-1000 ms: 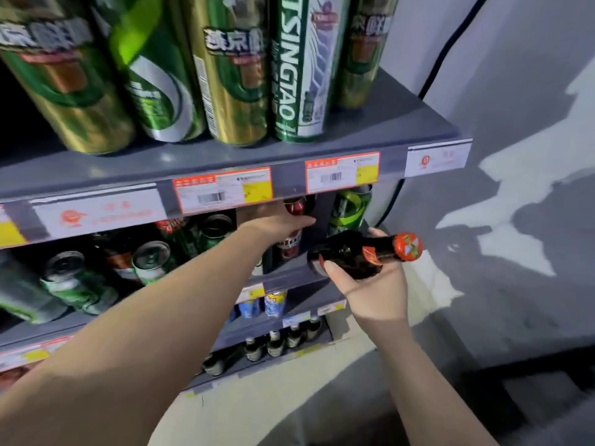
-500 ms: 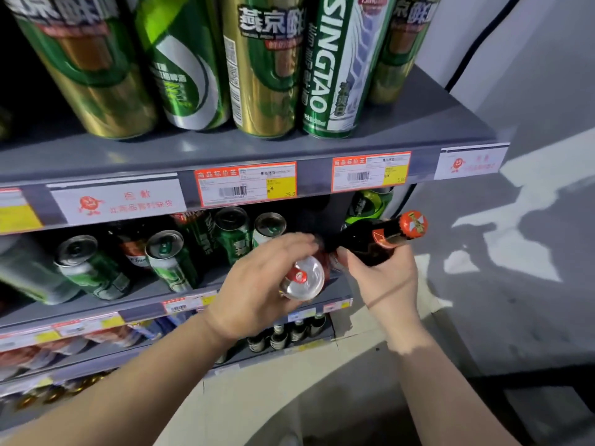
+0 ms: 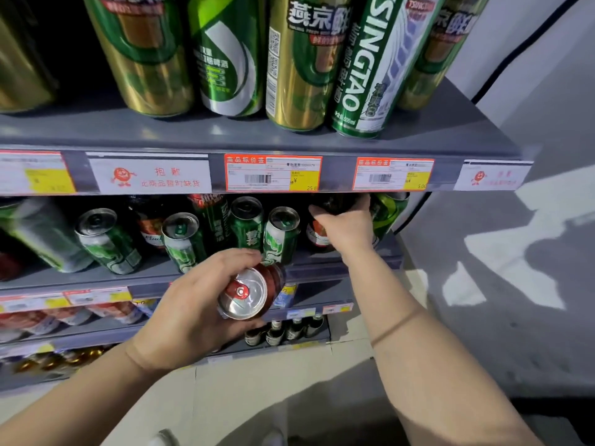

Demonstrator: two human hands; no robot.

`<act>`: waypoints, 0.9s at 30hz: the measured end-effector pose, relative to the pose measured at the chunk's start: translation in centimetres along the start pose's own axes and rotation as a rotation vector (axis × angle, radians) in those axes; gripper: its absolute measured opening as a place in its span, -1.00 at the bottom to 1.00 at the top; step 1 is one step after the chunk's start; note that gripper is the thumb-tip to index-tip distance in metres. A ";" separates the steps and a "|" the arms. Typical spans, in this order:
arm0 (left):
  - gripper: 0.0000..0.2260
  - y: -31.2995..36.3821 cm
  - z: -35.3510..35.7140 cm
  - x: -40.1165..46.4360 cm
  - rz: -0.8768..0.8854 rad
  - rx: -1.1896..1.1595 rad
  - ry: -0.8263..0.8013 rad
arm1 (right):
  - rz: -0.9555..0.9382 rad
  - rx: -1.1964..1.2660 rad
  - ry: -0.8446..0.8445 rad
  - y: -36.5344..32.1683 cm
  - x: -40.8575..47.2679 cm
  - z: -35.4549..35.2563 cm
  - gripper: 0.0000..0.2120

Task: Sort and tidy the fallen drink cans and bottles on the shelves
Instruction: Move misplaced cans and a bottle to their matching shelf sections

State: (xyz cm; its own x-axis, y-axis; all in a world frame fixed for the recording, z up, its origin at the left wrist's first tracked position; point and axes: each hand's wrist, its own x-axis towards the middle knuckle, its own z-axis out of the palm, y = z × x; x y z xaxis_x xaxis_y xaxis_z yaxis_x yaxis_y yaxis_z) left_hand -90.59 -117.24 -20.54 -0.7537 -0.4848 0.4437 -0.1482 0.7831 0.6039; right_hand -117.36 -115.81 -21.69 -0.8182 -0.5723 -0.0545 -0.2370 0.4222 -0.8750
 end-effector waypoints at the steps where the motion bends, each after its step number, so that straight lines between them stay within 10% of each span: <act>1: -0.36 -0.1 -0.1 -0.2 -0.029 0.004 -0.005 | 0.011 0.002 -0.007 -0.2 0.5 0.3 -0.17; 10: -0.20 -0.9 -0.4 -1.4 -0.341 -0.105 0.068 | -0.069 0.006 0.011 2.4 -0.4 1.8 -0.27; 17: -0.27 -1.1 -1.0 -1.4 -0.488 -0.211 0.198 | 0.026 0.147 0.514 5.0 -1.6 -0.8 -0.38; 22: -0.32 -0.3 -1.1 -1.4 -0.532 -0.250 0.234 | 0.069 0.080 0.343 4.8 3.2 -4.1 0.00; 27: -0.27 0.3 -1.4 -2.0 -0.582 -0.253 0.256 | 0.034 0.032 0.248 5.3 5.0 -4.9 -0.19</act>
State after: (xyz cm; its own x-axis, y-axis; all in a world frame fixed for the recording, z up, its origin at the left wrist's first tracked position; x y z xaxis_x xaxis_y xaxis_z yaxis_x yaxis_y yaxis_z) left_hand -88.21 -116.52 -20.33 -0.4170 -0.9005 0.1233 -0.3059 0.2668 0.9139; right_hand -125.28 -112.91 -24.26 -0.9298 -0.3665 0.0326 -0.1941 0.4132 -0.8897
